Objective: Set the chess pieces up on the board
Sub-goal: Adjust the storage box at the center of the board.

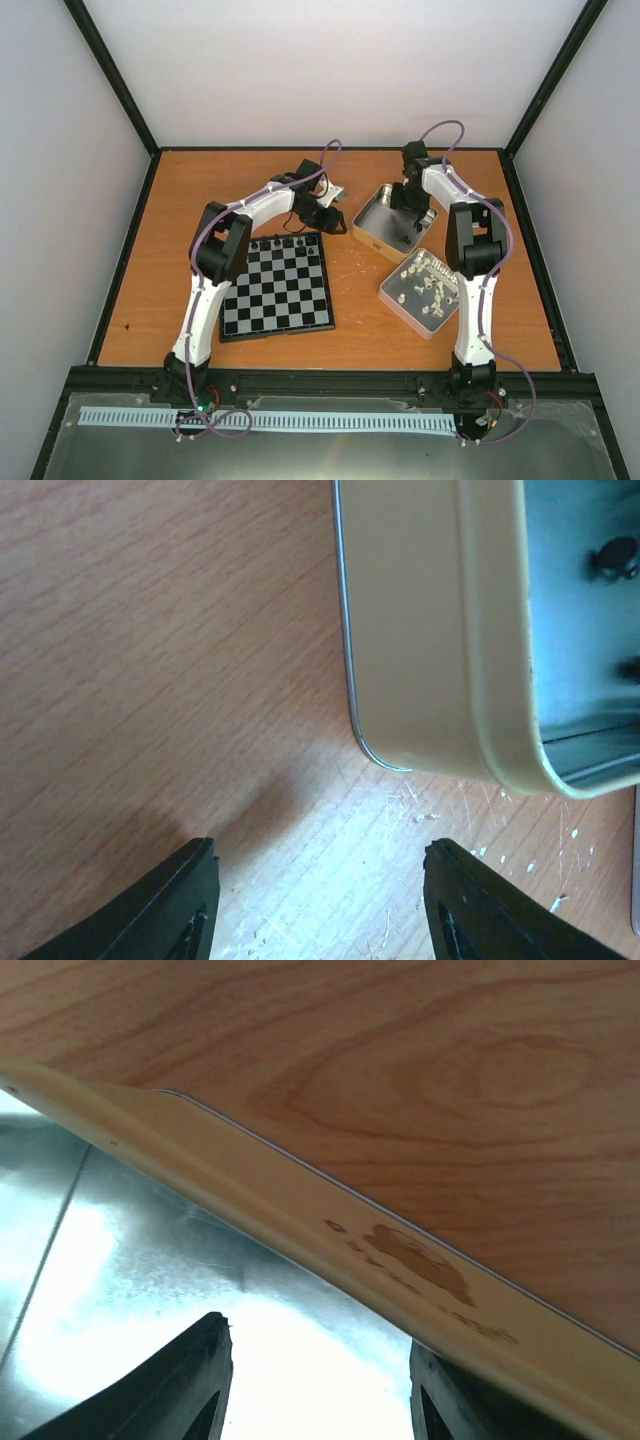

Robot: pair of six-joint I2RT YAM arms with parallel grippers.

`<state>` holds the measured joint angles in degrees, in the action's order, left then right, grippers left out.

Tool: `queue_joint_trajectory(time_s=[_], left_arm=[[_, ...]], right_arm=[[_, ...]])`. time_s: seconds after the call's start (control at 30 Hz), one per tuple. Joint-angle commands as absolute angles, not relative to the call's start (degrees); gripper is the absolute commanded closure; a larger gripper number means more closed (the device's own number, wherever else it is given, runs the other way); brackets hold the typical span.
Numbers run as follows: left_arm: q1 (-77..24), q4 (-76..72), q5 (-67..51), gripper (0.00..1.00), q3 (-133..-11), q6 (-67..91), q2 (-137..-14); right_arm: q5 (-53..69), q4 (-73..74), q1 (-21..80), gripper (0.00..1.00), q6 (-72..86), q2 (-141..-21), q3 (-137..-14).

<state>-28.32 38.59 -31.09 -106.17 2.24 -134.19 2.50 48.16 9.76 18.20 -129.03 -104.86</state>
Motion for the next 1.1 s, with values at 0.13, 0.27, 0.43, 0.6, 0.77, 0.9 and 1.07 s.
queue_joint_trajectory(time_s=[0.13,0.27,0.43,0.6,0.77,0.9,1.07], left_arm=[[-28.4,36.6,-25.2,0.45,-106.2,4.2,-130.0],[-26.8,34.7,-22.7,0.47,-106.0,7.9,-127.7],[-23.0,32.3,-20.3,0.48,-103.0,12.6,-124.0],[-19.7,30.6,-18.8,0.48,-98.6,14.1,-120.3],[-18.4,30.9,-16.0,0.48,-96.8,14.7,-119.4],[-17.5,30.1,-17.3,0.48,-95.3,15.6,-118.7],[-17.3,29.8,-18.2,0.48,-94.9,15.3,-118.2]], right_arm=[[7.6,48.4,12.7,0.51,15.2,-129.7,-108.0],[8.2,47.3,16.1,0.52,14.3,-127.0,-103.9],[10.2,46.3,19.9,0.54,12.8,-124.3,-99.3],[11.7,46.6,23.2,0.54,10.5,-122.9,-96.6],[14.1,46.2,26.5,0.53,6.6,-120.1,-92.0],[14.0,46.6,29.0,0.53,5.1,-117.3,-87.9],[9.2,49.5,29.5,0.53,6.5,-114.4,-85.7]])
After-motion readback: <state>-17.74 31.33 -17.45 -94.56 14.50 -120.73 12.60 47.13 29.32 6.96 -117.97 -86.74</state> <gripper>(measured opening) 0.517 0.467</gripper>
